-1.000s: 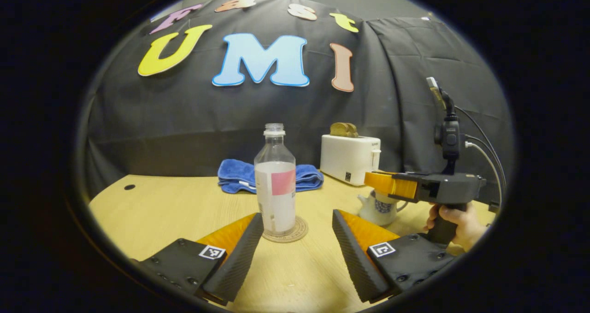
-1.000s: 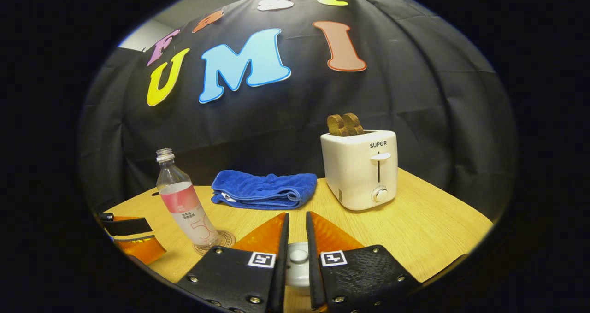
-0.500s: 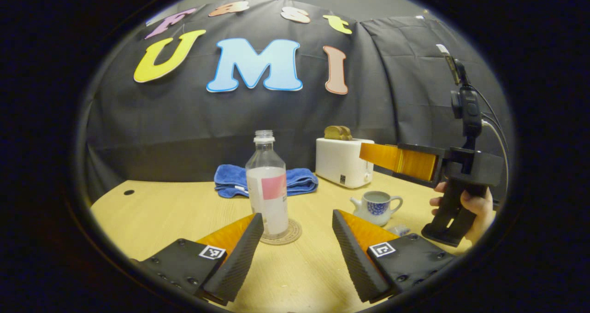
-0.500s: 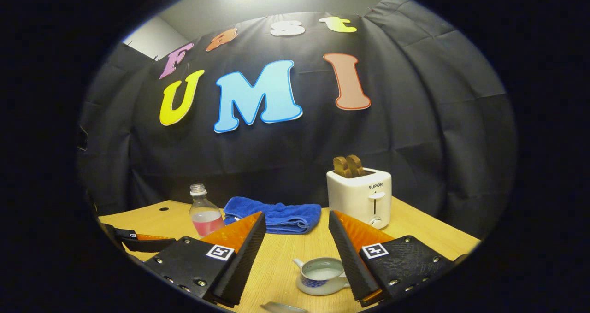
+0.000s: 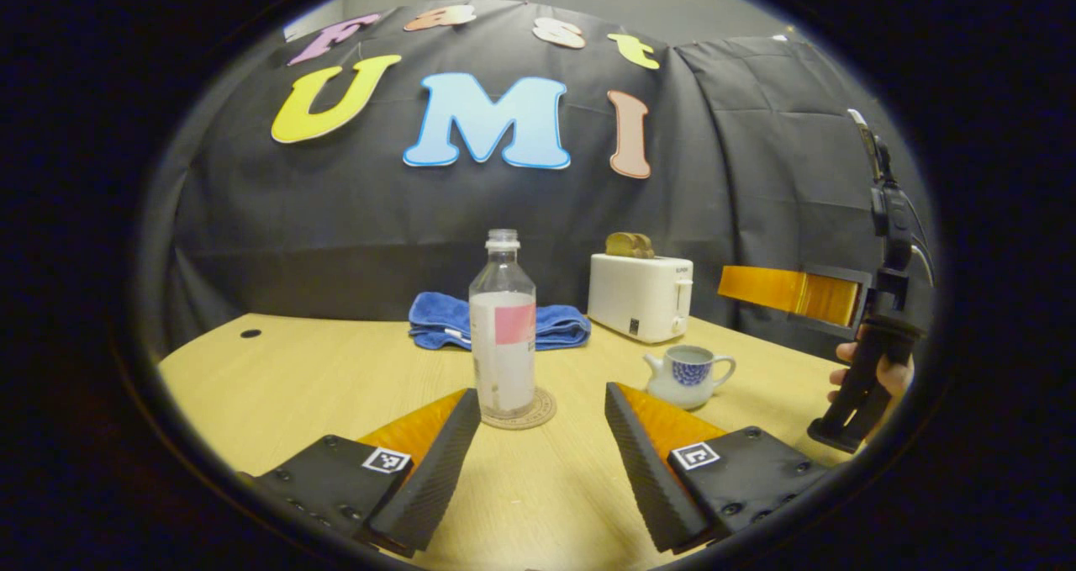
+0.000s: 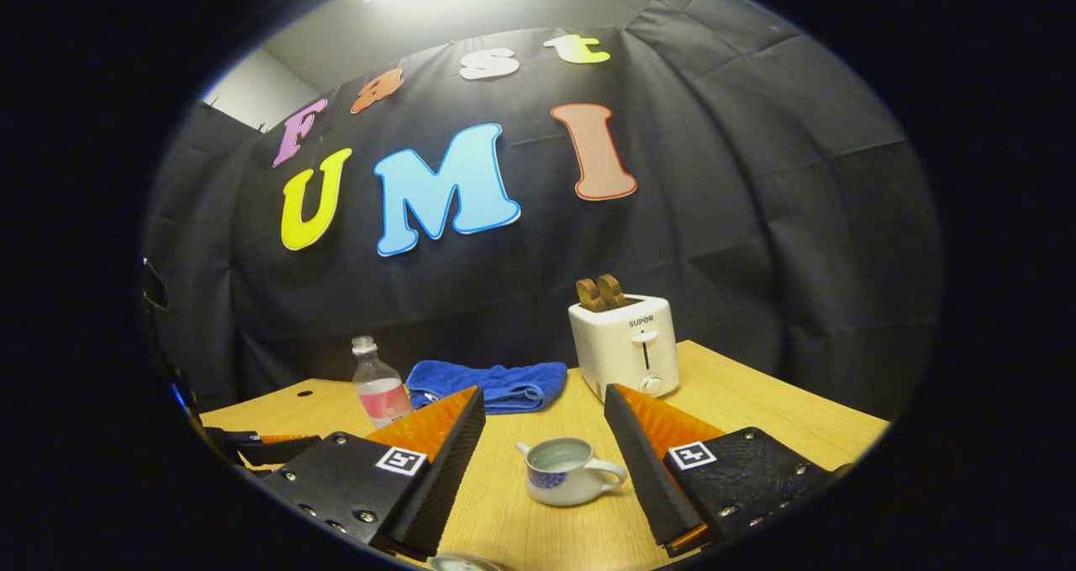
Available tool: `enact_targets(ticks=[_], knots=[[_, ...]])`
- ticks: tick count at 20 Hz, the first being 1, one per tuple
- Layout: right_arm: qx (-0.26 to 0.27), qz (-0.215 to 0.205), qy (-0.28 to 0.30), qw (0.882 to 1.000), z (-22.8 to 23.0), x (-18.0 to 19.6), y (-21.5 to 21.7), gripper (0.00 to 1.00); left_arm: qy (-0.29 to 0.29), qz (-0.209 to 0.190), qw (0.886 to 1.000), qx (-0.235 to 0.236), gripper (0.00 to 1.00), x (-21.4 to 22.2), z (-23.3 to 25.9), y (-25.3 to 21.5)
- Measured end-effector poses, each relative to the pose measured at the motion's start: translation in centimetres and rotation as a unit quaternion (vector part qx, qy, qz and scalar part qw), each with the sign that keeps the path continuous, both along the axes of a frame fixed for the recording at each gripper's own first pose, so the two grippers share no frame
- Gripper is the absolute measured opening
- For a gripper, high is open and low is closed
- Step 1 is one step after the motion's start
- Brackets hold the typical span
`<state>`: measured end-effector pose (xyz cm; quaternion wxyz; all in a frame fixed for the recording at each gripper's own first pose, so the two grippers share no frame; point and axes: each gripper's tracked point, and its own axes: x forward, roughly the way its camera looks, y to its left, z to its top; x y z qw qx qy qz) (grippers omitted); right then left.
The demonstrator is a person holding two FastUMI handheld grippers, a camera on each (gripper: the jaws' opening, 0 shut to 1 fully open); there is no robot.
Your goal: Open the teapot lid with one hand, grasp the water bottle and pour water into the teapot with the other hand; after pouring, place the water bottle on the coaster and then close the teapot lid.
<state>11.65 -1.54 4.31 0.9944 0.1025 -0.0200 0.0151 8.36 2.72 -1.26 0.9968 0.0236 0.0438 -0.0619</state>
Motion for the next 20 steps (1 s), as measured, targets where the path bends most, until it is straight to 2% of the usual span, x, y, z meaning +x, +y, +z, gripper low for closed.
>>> enact_targets(ticks=[2,9,15,20], knots=[[-0.013,-0.007,0.007,1.0,-1.0,-1.3,-0.1,0.89,-0.025,0.005,1.0,0.005,0.99,-0.6,1.1,0.0],[-0.058,0.0,0.015,0.998,-3.5,-4.7,1.9,0.89,-0.046,0.024,0.999,0.011,0.99,-3.0,1.4,-0.6],[-0.08,0.011,0.024,0.996,-5.0,-5.9,3.7,0.9,-0.076,0.036,0.996,0.025,1.0,-5.3,2.5,-0.6],[-0.086,0.017,0.012,0.996,-4.7,-6.7,4.8,0.9,-0.073,0.066,0.995,0.025,1.0,-6.0,2.5,0.8]])
